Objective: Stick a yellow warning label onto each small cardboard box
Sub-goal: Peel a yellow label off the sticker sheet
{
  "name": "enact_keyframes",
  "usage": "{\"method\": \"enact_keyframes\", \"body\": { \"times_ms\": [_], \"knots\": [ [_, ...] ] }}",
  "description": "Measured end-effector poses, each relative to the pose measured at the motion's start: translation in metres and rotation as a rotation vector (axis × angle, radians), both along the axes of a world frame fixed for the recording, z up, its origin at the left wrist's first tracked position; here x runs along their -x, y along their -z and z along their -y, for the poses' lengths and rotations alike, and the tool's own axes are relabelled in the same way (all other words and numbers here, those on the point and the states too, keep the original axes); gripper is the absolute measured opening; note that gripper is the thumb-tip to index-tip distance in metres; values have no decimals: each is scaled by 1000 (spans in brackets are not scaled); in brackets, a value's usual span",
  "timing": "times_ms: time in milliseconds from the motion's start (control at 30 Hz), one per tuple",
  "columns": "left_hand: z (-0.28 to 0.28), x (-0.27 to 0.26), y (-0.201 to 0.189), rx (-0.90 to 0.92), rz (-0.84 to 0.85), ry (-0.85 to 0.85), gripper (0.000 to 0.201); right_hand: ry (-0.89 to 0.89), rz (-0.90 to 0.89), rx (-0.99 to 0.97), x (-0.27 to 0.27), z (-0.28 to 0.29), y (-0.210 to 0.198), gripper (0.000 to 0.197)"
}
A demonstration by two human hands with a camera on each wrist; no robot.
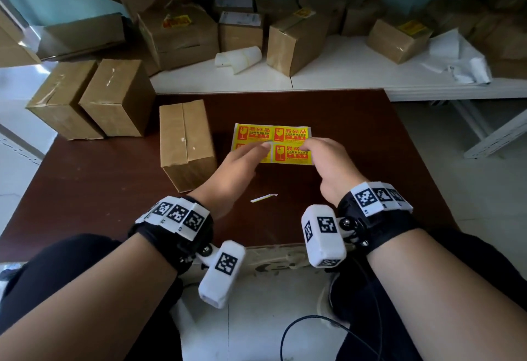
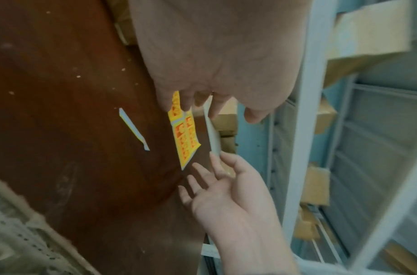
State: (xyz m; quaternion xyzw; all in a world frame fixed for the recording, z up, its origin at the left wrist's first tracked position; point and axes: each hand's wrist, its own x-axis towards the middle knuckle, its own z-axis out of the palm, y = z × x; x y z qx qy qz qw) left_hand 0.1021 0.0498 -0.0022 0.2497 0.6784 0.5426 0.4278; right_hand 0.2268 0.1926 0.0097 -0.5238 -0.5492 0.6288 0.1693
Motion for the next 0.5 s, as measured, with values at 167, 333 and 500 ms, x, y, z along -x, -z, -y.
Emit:
{"method": "enact_keyframes", "body": {
  "times_ms": [167, 333, 500],
  "knots": [
    [-7, 9, 15, 52, -40, -79, 57, -53, 21, 60, 2, -7, 8, 43],
    [-6, 10, 23, 44, 68, -72, 80, -185, 11, 108, -1, -11, 13, 30],
    [-5, 17, 23, 67, 135, -72, 60, -247, -16, 127, -4, -6, 15, 31]
  ]
}}
